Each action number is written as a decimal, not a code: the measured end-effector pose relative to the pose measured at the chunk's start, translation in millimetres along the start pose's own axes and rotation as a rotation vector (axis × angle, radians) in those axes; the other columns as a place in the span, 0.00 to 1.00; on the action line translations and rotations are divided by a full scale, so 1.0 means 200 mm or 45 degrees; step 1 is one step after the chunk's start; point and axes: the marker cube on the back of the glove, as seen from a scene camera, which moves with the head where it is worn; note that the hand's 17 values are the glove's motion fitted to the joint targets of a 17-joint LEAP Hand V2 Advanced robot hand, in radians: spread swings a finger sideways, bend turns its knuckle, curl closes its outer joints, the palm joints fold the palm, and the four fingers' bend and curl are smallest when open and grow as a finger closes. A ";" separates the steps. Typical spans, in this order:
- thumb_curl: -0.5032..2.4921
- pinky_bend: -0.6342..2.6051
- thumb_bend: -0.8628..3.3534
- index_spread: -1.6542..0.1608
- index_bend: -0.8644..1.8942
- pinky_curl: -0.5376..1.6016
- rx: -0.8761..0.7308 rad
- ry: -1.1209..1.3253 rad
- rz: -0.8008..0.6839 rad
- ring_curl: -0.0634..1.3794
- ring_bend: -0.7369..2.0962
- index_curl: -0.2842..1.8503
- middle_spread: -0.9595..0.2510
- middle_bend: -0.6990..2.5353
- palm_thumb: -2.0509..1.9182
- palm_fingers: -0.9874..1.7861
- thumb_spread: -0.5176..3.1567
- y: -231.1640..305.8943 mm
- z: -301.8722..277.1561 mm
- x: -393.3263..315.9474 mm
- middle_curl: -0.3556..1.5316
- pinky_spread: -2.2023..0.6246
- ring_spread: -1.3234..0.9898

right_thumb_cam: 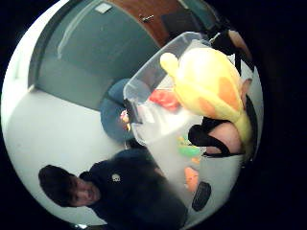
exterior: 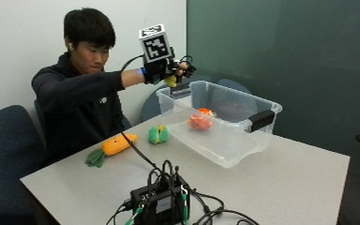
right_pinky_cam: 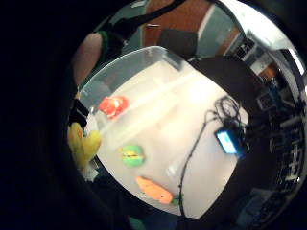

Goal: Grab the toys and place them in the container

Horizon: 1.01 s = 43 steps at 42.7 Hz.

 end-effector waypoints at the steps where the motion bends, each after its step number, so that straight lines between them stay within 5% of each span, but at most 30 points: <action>1: 0.37 0.31 0.24 0.84 0.67 0.39 -0.018 -0.002 -0.014 0.17 0.35 0.45 0.55 0.36 0.67 0.50 0.47 -0.03 0.03 -0.06 0.40 0.75 0.44; 10: 0.37 0.32 0.23 0.83 0.65 0.40 -0.322 0.188 -0.130 0.18 0.34 0.46 0.56 0.36 0.65 0.49 0.48 -0.11 0.45 -0.34 0.41 0.76 0.44; 13: 0.33 0.34 0.19 0.82 0.64 0.41 -0.411 0.097 -0.115 0.18 0.32 0.45 0.61 0.32 0.58 0.41 0.48 -0.09 0.46 -0.31 0.40 0.76 0.46; 18: 0.31 0.38 0.18 0.82 0.54 0.43 -0.340 0.000 -0.070 0.19 0.34 0.42 0.67 0.30 0.53 0.34 0.45 -0.01 0.37 -0.21 0.39 0.77 0.50; 28: 0.30 0.37 0.20 0.79 0.47 0.42 -0.282 -0.017 -0.072 0.21 0.37 0.37 0.70 0.30 0.53 0.41 0.46 0.35 0.13 0.07 0.39 0.78 0.51; 35: 0.30 0.38 0.21 0.77 0.42 0.42 -0.508 0.146 -0.033 0.23 0.40 0.35 0.70 0.31 0.55 0.41 0.47 0.62 0.26 0.26 0.40 0.78 0.51; 43: 0.30 0.43 0.20 0.77 0.34 0.44 -0.838 0.204 0.004 0.22 0.36 0.32 0.73 0.27 0.56 0.29 0.47 0.71 0.54 0.37 0.39 0.78 0.53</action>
